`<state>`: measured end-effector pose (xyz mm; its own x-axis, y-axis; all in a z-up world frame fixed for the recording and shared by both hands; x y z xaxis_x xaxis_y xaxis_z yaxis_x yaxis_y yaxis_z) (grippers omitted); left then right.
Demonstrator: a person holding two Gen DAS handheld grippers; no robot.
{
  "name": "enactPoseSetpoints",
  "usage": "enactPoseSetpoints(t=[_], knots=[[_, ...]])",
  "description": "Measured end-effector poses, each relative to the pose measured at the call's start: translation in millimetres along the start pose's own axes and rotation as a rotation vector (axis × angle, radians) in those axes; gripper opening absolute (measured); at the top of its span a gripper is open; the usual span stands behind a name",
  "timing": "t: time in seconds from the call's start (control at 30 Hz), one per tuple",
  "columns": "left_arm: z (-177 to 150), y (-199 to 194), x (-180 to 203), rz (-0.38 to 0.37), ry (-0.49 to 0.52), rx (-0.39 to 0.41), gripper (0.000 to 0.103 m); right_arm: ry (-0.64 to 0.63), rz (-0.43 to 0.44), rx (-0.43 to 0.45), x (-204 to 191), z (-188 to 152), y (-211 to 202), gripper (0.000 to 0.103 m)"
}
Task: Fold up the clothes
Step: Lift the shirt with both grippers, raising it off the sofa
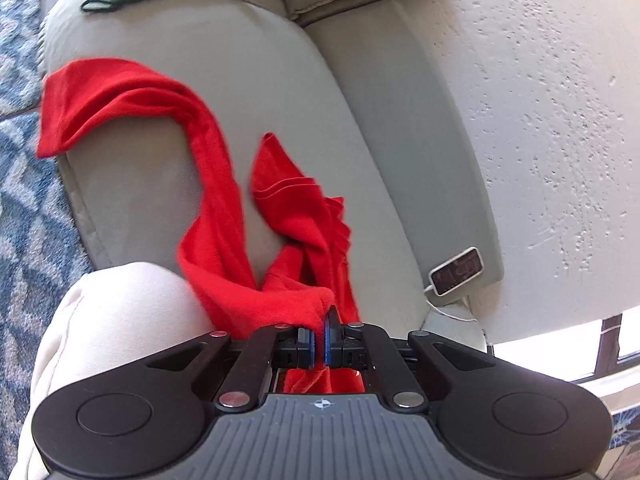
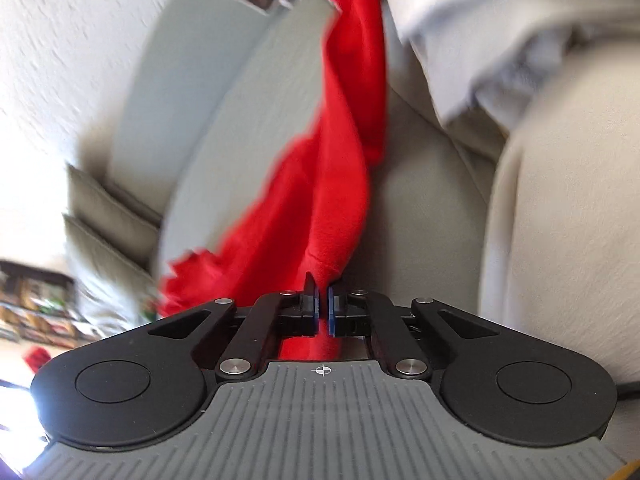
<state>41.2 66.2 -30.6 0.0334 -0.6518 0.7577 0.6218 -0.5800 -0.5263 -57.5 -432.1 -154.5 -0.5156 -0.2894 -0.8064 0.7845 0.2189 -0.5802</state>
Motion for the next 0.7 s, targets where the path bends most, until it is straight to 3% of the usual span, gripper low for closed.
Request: enactPoseSetpoints(t=[0.1,0.2,0.3,0.4,0.5,0.53,0.6,0.7], knots=[[25.3,-21.7,49.9,-0.140,0.090,0.099,0.002,-0.026,0.152,0.068,-47.6,26.2,-44.0,0.003],[52.2,-68.7,118.7,-0.324,0.206,0.280,0.002,-0.126,0.305,0.159,-116.3,47.9,-100.7,0.003],[67.0,-127.7,179.3,-0.502,0.322,0.463,0.002,-0.271,0.489,0.302,-184.2,47.7,-180.2,0.003],[67.9,-185.6,227.6,-0.612,0.449,0.624,0.002,-0.401,0.653,0.454,-235.1,29.0,-258.5,0.003],[68.9,-215.8,256.4,-0.662,0.507,0.683,0.002,-0.583,0.625,0.630,-272.6,2.7,-307.6,0.003],[69.8,-220.7,262.3,-0.674,0.515,0.689,0.002,-0.604,0.620,0.653,-279.5,-1.2,-317.4,0.003],[72.3,-223.7,269.4,-0.656,0.517,0.697,0.002,-0.605,0.666,0.651,-289.2,-4.2,-334.5,0.003],[87.5,-206.4,265.0,-0.639,0.458,0.632,0.002,-0.582,0.658,0.589,-303.3,1.1,-338.6,0.003]])
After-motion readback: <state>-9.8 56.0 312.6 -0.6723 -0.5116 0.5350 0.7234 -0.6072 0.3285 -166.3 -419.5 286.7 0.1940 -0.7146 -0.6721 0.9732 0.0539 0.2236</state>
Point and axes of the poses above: each gripper's, at about its wrist camera, not at the fingertips, and y roughly the way its jaws point, x to its right, z to its top, the point moved 3 cm from there along y, roughly the way its jaws point, and after that the axes turned 8 degrees about y, right-handed, at the moved point
